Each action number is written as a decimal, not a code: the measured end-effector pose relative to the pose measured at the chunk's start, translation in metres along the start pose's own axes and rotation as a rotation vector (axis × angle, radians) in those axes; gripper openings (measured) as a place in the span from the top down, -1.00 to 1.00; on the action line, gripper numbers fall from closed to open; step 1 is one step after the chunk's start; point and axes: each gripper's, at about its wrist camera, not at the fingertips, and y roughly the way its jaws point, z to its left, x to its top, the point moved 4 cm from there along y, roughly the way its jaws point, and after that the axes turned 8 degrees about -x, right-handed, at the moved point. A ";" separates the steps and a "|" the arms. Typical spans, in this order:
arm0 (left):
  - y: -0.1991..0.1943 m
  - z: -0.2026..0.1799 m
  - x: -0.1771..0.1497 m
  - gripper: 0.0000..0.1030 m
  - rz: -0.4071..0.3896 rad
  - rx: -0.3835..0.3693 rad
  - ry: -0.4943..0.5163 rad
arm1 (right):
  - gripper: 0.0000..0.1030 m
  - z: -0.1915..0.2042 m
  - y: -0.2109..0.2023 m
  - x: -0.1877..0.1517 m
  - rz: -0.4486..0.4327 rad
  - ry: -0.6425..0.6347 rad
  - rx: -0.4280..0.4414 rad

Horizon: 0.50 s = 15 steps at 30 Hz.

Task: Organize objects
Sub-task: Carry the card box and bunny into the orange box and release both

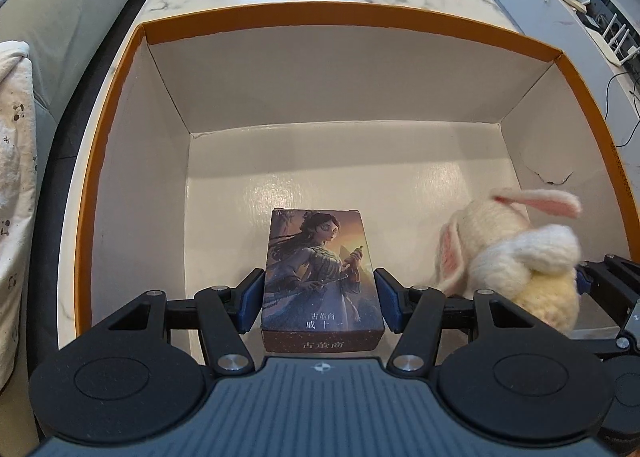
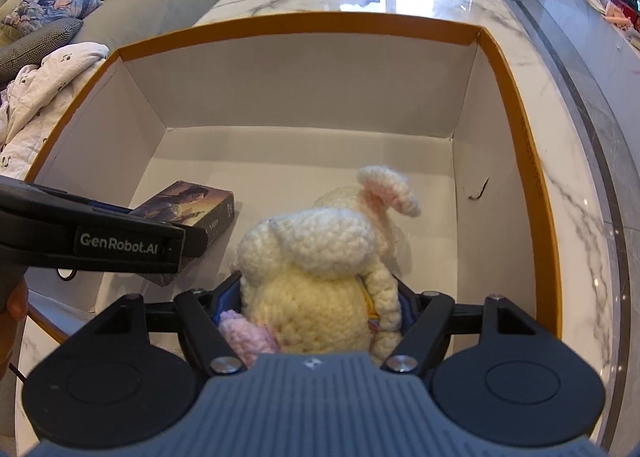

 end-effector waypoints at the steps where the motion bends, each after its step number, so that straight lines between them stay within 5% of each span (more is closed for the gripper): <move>1: -0.001 0.001 -0.001 -0.32 0.001 -0.001 -0.003 | -0.45 0.000 0.000 0.000 0.002 0.002 -0.004; 15: -0.034 0.003 0.004 -0.32 -0.062 -0.018 -0.029 | -0.60 0.009 -0.017 0.003 -0.054 -0.040 -0.033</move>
